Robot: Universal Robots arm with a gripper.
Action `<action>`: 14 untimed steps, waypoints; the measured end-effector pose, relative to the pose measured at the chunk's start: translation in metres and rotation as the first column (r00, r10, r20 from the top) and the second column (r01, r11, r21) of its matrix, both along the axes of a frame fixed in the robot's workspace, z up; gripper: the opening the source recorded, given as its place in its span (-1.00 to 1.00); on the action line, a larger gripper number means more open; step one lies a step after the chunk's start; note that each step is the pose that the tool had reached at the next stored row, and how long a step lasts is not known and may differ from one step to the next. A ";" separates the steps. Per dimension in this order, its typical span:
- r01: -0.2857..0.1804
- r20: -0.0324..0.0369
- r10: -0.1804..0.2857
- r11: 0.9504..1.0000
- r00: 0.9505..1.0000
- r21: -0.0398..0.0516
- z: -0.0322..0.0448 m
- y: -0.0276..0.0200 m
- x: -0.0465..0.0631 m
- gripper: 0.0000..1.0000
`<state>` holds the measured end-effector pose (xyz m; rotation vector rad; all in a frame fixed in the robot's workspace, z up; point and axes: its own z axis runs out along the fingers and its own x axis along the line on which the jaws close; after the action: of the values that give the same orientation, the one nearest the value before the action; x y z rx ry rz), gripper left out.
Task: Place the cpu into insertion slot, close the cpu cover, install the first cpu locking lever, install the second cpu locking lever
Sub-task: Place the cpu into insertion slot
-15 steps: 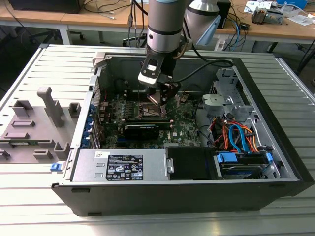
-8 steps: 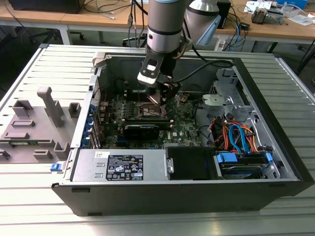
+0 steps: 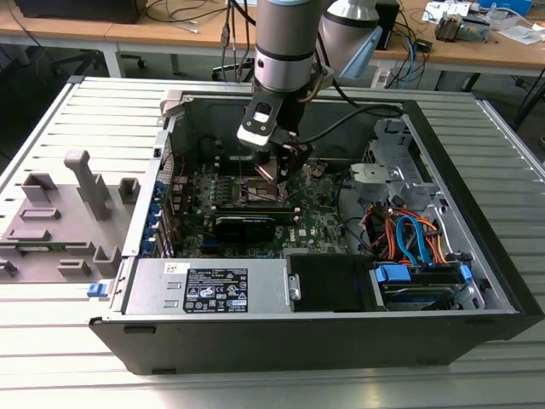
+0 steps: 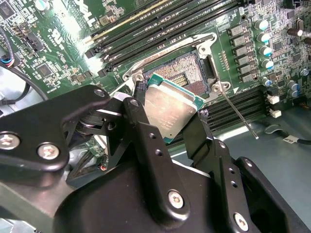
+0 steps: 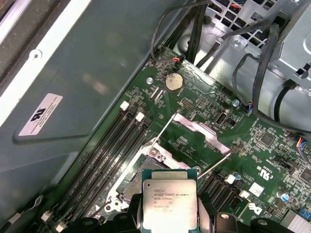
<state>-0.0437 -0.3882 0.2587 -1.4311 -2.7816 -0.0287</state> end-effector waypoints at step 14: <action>0.012 0.000 -0.012 1.000 1.000 0.000 -0.0005 0.0000 0.000 0.09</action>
<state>-0.0437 -0.3882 0.2582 -1.4477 -2.7731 -0.0289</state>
